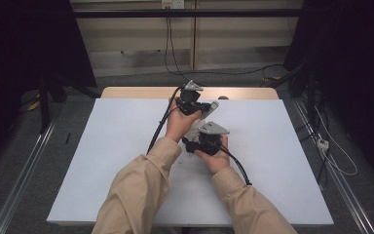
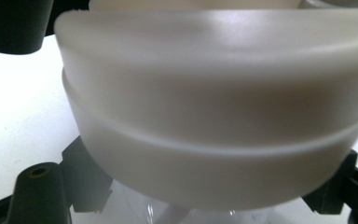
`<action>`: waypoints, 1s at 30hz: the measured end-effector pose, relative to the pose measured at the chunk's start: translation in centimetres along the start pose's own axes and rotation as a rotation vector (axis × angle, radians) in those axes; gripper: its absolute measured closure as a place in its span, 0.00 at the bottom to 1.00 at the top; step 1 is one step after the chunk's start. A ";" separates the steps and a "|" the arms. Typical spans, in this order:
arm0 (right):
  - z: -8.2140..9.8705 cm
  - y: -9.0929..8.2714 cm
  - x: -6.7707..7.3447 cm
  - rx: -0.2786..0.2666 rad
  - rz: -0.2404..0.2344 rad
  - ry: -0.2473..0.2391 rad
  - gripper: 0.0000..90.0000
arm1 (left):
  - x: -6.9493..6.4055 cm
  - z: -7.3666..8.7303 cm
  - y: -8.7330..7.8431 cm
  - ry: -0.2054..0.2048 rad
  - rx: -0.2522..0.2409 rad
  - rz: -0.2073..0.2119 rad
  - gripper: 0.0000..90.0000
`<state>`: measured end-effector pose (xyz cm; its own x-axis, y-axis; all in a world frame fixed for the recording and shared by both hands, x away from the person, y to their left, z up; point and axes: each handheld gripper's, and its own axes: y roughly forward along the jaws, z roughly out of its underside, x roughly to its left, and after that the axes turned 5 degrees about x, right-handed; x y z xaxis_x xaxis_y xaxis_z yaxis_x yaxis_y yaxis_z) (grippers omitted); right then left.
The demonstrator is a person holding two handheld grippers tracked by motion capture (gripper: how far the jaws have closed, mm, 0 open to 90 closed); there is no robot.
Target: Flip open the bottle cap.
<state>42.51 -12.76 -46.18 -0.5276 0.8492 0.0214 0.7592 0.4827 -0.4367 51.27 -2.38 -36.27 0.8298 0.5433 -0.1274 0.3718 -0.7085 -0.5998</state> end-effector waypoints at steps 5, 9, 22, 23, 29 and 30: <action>0.0 0.0 0.1 0.000 0.003 -0.002 0.21 | 0.0 0.0 0.0 -0.003 -0.002 0.003 1.00; 0.0 0.0 0.0 0.001 0.003 0.004 0.19 | 0.1 0.1 -0.3 0.004 0.004 -0.004 0.98; -0.1 -0.7 -0.4 0.058 -0.002 0.048 0.06 | 0.2 0.5 -3.0 -0.017 -0.058 -0.006 0.63; -0.1 -0.9 -0.4 0.068 -0.012 0.046 0.05 | 0.2 0.7 -3.4 -0.023 -0.062 -0.011 0.60; -0.2 -3.0 -0.7 0.069 -0.042 0.054 0.04 | 0.6 2.6 -5.8 -0.025 -0.065 -0.015 0.35; -0.1 -3.4 -0.7 0.066 -0.053 0.054 0.04 | 0.6 3.0 -6.1 -0.023 -0.064 -0.011 0.33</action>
<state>40.37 -14.99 -44.59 -0.5436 0.8342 0.0932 0.7034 0.5133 -0.4916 48.27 3.65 -35.01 0.8157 0.5613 -0.1397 0.4076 -0.7291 -0.5498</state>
